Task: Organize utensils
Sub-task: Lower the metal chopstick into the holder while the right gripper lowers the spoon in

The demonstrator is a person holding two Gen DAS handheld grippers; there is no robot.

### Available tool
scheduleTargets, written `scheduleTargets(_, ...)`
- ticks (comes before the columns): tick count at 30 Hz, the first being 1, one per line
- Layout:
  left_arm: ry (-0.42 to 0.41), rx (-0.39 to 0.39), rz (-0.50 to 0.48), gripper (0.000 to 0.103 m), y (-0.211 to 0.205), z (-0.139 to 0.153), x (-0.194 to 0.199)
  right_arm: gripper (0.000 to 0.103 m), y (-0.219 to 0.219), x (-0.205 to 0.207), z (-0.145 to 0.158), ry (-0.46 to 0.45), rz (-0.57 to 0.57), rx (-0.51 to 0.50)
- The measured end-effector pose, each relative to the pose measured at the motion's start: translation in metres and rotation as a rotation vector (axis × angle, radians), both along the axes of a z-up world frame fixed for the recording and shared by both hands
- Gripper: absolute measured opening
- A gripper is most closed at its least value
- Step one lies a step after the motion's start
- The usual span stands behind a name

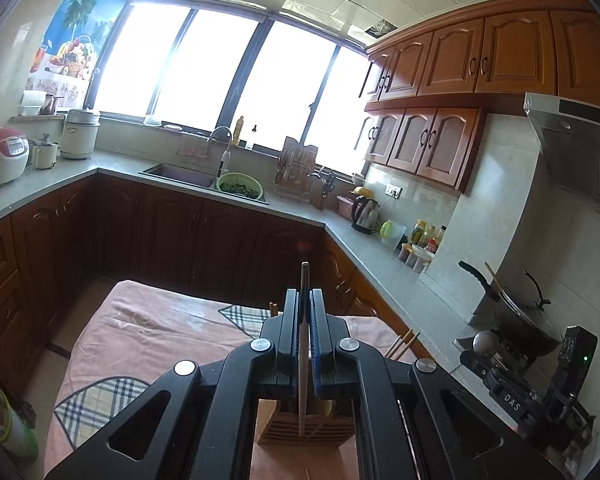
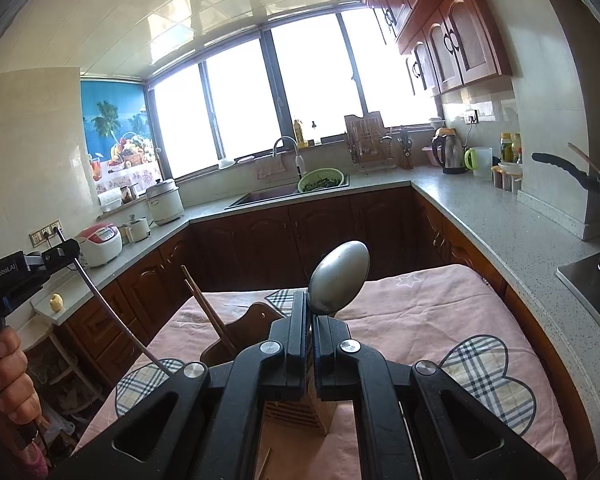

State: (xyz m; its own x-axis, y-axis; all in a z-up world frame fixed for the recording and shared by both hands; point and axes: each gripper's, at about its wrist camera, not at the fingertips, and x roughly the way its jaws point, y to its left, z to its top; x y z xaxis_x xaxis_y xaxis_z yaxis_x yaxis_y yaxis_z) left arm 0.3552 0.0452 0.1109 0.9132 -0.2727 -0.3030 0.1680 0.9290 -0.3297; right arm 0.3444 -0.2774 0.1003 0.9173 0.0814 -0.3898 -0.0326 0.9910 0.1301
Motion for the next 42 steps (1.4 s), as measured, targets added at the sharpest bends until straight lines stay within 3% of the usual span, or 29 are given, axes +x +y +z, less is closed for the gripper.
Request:
scheduleTargets(9, -0.011, -0.013, 0.014, 0.003, -0.01, -0.022, 0.045, 0.002, 0.009, 0.028, -0.007, -0.005, 0.002, -0.067)
scheduleTargets(20, 0.069, -0.007, 0.035, 0.003, -0.022, -0.057, 0.098, 0.002, 0.009, 0.05, -0.039, 0.058, 0.008, -0.095)
scheduleTargets(42, 0.186, 0.072, 0.017, 0.004, -0.041, -0.079, 0.132, 0.002, 0.014, 0.075, -0.086, 0.22, 0.059, -0.032)
